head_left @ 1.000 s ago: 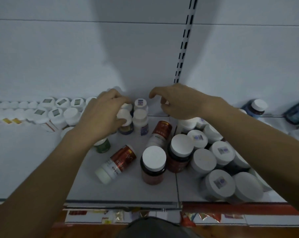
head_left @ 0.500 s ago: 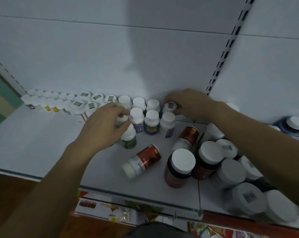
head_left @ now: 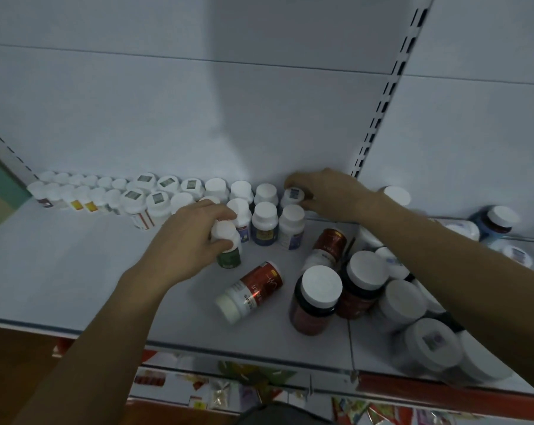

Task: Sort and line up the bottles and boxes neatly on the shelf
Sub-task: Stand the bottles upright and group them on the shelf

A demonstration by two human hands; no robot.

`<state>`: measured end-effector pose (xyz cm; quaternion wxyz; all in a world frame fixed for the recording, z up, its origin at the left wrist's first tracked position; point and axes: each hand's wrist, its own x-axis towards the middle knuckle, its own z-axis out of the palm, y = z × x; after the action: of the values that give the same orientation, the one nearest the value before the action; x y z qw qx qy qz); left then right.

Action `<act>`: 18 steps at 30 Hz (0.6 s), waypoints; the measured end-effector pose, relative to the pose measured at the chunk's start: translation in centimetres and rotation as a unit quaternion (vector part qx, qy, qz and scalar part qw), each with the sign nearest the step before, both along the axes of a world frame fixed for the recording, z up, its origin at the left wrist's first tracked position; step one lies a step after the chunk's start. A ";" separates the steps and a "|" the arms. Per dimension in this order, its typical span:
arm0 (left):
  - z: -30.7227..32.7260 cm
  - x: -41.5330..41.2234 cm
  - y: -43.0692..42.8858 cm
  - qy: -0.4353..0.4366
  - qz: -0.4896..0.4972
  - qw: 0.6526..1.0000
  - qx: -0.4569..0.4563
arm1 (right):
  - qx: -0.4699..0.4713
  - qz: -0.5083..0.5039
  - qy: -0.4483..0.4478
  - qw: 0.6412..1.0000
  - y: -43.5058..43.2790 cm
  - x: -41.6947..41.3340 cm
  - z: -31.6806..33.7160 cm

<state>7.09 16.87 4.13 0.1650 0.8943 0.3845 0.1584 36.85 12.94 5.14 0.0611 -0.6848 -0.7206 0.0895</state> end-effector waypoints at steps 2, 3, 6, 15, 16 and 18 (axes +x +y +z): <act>0.1 0.2 -0.1 -0.004 -0.005 1.000 -0.006 | -0.003 -0.007 0.021 1.000 -0.5 -0.1 0.5; 0.1 0.4 -0.2 0.000 -0.009 1.000 -0.010 | 0.001 -0.012 0.028 1.000 -0.9 0.0 0.8; 0.1 1.1 -0.4 0.024 -0.026 0.999 -0.004 | 0.036 -0.043 0.042 0.998 -3.1 1.2 1.9; 5.9 13.8 -4.1 0.034 -0.177 0.982 0.062 | 0.094 -0.110 0.009 0.989 -14.0 8.0 7.4; 6.3 15.6 -4.7 0.071 -0.198 0.975 0.068 | 0.089 -0.120 0.002 0.989 -15.7 9.4 7.8; 6.9 18.8 -6.4 0.138 -0.233 0.959 0.080 | 0.063 -0.138 -0.015 0.988 -19.1 12.5 8.3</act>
<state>25.94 10.50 11.06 0.0703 0.9826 0.1708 0.0206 49.38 -6.21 13.39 0.1053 -0.7739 -0.6240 0.0239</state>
